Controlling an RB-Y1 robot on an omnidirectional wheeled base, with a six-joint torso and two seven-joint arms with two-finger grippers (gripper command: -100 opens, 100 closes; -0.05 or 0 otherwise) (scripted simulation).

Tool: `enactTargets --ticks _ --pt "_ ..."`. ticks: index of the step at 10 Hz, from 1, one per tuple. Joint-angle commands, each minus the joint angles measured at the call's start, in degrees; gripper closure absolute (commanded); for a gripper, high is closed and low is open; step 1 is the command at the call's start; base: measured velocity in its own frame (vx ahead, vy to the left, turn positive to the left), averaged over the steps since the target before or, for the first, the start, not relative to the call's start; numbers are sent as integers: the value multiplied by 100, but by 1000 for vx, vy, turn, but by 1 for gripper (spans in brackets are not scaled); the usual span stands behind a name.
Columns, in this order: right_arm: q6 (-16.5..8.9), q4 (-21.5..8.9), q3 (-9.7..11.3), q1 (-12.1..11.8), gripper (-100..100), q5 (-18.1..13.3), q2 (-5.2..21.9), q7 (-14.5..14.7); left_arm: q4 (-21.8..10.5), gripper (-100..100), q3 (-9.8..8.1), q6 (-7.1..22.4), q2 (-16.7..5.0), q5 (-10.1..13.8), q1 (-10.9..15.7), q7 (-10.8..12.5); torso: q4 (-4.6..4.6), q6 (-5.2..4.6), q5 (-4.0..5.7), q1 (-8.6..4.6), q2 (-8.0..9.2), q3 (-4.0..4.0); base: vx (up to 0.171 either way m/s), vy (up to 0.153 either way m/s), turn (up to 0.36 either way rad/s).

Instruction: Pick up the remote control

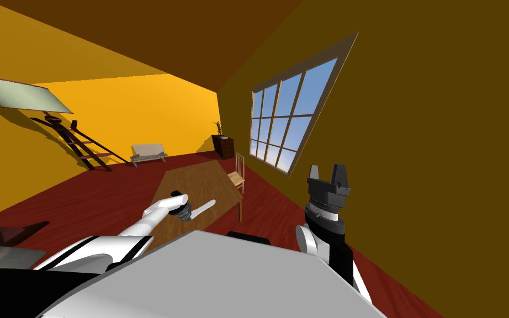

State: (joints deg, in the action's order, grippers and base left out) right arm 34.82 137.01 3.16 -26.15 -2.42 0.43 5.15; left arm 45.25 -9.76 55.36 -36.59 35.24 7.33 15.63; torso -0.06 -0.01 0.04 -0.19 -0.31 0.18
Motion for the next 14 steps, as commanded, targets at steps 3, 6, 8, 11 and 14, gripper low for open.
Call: enactTargets --ticks 3,6,8,11,14 --pt "0 0 0 0 0 0 0 0 -412 -100 -127 433 -45 103 155 375 -1 1 1 -4 -3 2 99 -40 -111" --pt "0 0 0 0 0 0 0 0 -654 -100 -189 625 -40 160 229 561 2 3 -2 11 14 -7 59 -8 -83" --pt "0 0 0 0 0 0 0 0 -701 -100 -201 662 -31 172 239 601 1 4 -2 8 10 -5 56 -10 -46" --pt "0 0 -1 0 0 0 0 0 -732 -100 -196 495 88 106 195 572 6 6 -2 12 32 -17 15 4 4" --pt "0 0 -1 0 0 0 1 0 -861 -100 -197 281 240 34 172 535 4 6 -7 29 25 -14 31 40 11"
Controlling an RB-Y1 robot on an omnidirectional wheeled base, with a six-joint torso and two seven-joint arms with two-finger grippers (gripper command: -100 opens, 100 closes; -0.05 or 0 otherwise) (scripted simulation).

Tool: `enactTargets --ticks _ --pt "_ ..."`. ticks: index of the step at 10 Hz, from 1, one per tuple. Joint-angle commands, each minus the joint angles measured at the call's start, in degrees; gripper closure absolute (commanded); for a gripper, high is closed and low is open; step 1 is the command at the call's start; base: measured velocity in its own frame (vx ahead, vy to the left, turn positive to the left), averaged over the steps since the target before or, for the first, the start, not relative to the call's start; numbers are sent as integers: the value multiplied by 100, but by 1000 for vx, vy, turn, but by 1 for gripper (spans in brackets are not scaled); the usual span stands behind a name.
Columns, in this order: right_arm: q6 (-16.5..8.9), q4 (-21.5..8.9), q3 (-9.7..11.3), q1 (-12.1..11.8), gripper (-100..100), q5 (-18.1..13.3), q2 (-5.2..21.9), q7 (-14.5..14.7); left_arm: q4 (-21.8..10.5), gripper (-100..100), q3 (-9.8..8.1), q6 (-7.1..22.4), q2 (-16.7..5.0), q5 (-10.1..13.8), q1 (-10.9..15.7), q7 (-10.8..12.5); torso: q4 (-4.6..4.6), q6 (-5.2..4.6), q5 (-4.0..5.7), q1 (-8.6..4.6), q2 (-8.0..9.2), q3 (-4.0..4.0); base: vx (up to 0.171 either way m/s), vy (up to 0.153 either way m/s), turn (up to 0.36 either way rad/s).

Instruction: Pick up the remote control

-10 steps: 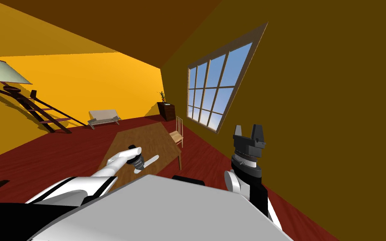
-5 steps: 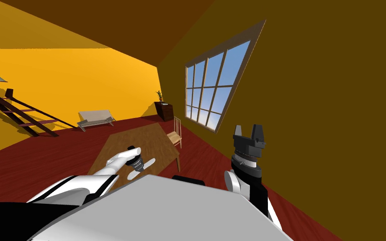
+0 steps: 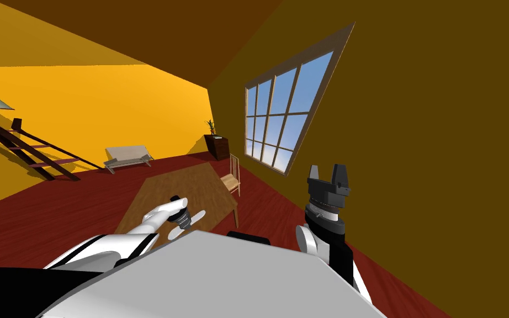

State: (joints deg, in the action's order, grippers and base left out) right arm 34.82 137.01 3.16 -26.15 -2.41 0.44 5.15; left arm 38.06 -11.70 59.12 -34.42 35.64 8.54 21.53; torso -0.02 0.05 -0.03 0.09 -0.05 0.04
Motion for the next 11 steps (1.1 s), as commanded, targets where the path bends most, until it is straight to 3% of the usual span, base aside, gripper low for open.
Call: enactTargets --ticks 1,2,3,7,8,9,11 --pt "0 0 0 0 0 0 0 0 -168 -100 -3 -138 54 -20 46 -62 0 0 0 0 0 0 23 29 10" --pt "0 0 0 0 0 0 0 0 -116 -100 -4 -77 26 -8 38 -37 0 0 1 -3 1 -1 9 11 0" --pt "0 0 0 0 0 0 0 0 -133 100 -5 -96 28 -8 43 -51 1 0 2 -9 5 -3 0 0 0" --pt "0 0 0 0 0 0 -1 0 -133 100 -2 -83 36 -6 40 -51 2 -1 1 0 3 -2 0 0 0" --pt "0 0 0 0 0 0 -1 0 -134 0 -2 -84 36 -6 40 -51 2 -1 1 0 3 -2 0 0 0" --pt "0 0 0 0 0 0 -1 0 -39 100 -2 76 -98 52 69 -25 2 -1 1 0 3 -2 -32 -29 -25" --pt "0 0 1 1 0 0 -1 0 65 100 -1 247 -219 110 87 5 6 -1 8 -16 17 -11 -38 -38 -13"
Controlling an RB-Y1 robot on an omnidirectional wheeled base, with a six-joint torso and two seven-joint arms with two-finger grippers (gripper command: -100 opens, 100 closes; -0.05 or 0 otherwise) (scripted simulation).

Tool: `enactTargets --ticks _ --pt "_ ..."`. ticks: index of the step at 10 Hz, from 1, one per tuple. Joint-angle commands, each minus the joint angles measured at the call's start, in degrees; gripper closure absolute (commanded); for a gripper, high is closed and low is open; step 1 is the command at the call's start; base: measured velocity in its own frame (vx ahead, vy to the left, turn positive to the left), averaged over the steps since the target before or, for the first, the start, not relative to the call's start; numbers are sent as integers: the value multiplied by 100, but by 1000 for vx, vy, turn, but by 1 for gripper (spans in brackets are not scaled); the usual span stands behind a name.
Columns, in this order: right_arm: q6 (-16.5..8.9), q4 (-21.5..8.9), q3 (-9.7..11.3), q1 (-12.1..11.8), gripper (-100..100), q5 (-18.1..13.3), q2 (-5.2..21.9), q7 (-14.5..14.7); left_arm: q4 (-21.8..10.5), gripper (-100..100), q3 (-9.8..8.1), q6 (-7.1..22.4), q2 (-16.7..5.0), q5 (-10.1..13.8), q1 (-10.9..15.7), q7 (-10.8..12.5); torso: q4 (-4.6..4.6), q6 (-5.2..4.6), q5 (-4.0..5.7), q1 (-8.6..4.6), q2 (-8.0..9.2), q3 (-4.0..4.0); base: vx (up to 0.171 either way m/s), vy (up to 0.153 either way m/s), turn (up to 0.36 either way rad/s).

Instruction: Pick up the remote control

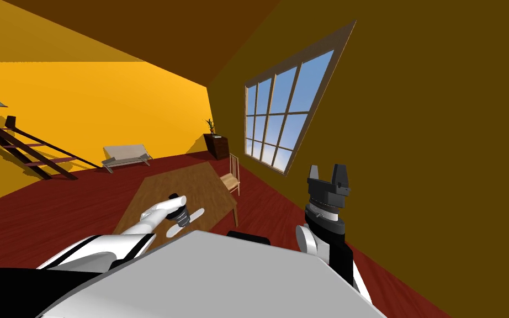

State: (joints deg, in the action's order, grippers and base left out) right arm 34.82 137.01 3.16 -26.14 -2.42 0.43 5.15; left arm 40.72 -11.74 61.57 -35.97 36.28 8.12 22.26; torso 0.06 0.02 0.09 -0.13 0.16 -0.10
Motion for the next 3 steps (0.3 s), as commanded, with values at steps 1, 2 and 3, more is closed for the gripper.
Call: enactTargets --ticks 1,2,3 --pt "0 0 0 0 0 0 0 0 -201 100 3 2 -65 45 130 -69 0 0 0 0 0 0 -25 -36 -10" --pt "0 0 0 0 0 0 0 0 -111 100 2 34 -51 30 82 -25 -2 2 -4 2 -5 3 -7 -14 1" --pt "0 0 0 0 0 0 0 0 -139 0 1 26 -53 36 93 -41 -3 2 -4 9 -10 6 0 0 0"
